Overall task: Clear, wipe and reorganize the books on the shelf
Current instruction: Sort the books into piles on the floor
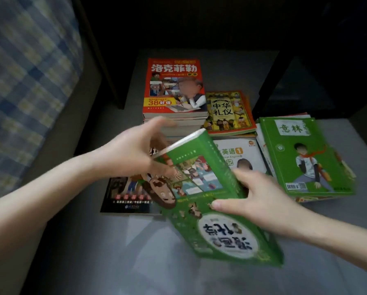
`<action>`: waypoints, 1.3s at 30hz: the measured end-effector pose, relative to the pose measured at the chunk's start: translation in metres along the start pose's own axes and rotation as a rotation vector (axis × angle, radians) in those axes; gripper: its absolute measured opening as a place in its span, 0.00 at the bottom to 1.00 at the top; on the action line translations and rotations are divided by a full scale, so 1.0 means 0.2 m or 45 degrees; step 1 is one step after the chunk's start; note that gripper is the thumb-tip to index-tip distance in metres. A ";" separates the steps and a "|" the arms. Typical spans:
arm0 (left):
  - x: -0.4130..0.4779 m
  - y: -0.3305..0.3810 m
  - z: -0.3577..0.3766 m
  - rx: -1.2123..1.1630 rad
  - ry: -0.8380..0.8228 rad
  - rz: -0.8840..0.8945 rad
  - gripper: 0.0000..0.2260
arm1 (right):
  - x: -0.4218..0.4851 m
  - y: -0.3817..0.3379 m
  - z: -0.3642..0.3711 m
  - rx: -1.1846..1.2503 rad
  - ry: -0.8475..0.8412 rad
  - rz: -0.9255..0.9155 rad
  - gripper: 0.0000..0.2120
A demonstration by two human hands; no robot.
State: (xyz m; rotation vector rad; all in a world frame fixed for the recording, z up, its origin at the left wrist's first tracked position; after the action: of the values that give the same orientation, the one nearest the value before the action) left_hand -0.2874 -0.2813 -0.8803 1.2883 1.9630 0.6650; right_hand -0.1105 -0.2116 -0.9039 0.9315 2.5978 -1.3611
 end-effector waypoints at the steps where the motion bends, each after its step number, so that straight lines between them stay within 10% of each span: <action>1: -0.01 0.15 -0.08 0.164 0.191 0.187 0.40 | 0.02 -0.09 -0.08 -0.278 0.083 -0.063 0.13; 4: -0.08 0.52 -0.05 0.880 0.483 0.736 0.36 | 0.05 -0.32 -0.24 -0.918 0.361 -0.240 0.14; 7: 0.04 0.55 0.13 1.280 0.283 0.544 0.18 | 0.09 -0.41 -0.30 -1.144 0.591 -0.424 0.13; 14: 0.12 0.32 -0.08 0.389 0.629 0.219 0.16 | 0.12 -0.50 -0.41 -1.130 0.950 -0.744 0.22; 18: 0.13 0.13 -0.22 -0.310 0.639 -0.022 0.13 | 0.13 -0.39 -0.64 -1.045 1.287 -0.544 0.33; 22: 0.19 0.04 -0.23 -1.195 0.577 -0.129 0.14 | 0.36 -0.04 -0.62 -0.023 0.737 0.007 0.49; 26: 0.34 0.03 -0.24 -1.525 0.486 -0.207 0.12 | 0.52 -0.04 -0.39 1.126 0.301 0.109 0.21; 36: 0.72 -0.28 -0.52 -0.856 0.720 -0.246 0.14 | 1.08 -0.07 -0.46 0.784 0.559 0.107 0.15; 39: 0.79 -0.38 -0.43 -0.025 0.538 -0.375 0.24 | 1.19 0.00 -0.41 -0.190 0.485 0.278 0.23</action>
State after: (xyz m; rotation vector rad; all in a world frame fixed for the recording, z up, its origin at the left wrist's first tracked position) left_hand -0.4407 -0.1678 -0.9229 0.8660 2.4164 0.8539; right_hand -0.2871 -0.0353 -0.9303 1.5232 2.6989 -1.0024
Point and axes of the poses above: each hand's wrist, its own x-axis towards the middle knuckle, its own z-axis out of the palm, y = z × x, the point moved 9 cm from there along x, towards the middle knuckle, and after that the axes turned 3 degrees about -x, right-handed, at the moved point
